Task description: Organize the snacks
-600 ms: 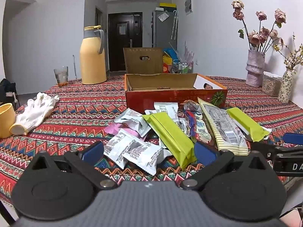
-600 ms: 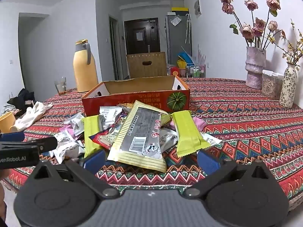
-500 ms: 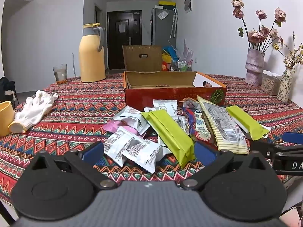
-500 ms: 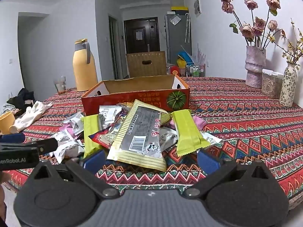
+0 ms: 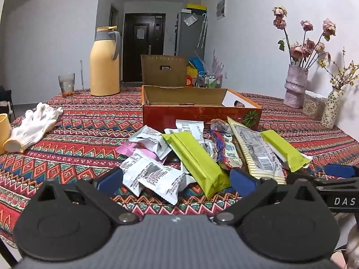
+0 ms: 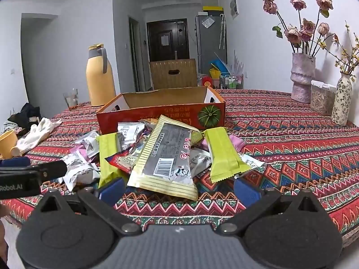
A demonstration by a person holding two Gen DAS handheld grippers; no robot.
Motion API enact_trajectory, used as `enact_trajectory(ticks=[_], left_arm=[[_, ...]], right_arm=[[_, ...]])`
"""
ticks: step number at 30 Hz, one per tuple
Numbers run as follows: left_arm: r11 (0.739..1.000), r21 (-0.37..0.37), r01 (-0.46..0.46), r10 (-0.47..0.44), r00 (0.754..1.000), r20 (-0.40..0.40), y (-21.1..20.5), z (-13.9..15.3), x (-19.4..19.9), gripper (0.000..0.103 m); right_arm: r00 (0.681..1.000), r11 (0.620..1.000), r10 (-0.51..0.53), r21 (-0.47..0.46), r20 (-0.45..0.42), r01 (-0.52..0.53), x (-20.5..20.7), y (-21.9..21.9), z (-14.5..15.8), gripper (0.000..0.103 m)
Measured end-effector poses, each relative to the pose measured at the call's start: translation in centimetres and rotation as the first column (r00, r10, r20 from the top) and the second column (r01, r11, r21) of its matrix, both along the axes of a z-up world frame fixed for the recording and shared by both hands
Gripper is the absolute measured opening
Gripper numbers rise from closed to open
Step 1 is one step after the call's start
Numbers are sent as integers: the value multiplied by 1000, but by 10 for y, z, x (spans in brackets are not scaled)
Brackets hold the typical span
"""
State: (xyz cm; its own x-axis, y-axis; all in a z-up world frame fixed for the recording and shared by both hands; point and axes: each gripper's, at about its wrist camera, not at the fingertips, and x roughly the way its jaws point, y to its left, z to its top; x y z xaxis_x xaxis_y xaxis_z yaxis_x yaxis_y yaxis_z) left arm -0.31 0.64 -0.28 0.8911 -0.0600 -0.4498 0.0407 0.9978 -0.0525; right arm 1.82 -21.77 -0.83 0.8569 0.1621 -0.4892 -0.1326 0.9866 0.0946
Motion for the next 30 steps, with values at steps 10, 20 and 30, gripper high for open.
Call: enact_trajectory(ticks=[10,20,30], left_arm=[[1000,-1,-3,3,1000,-3,1,-1,0,103],[1000,6,-12,12,1000,-8,1,-2,0,103],[1000,2,-18,18,1000,-13,4,-4,2,103]], right_arm=[[1000,1000,0,0,-3,0,0,0,0,103],[1000,1000,0,-1,-4,0,0,0,-1,103],[1000,1000,0,-1,-6,0,1,0,0,103]])
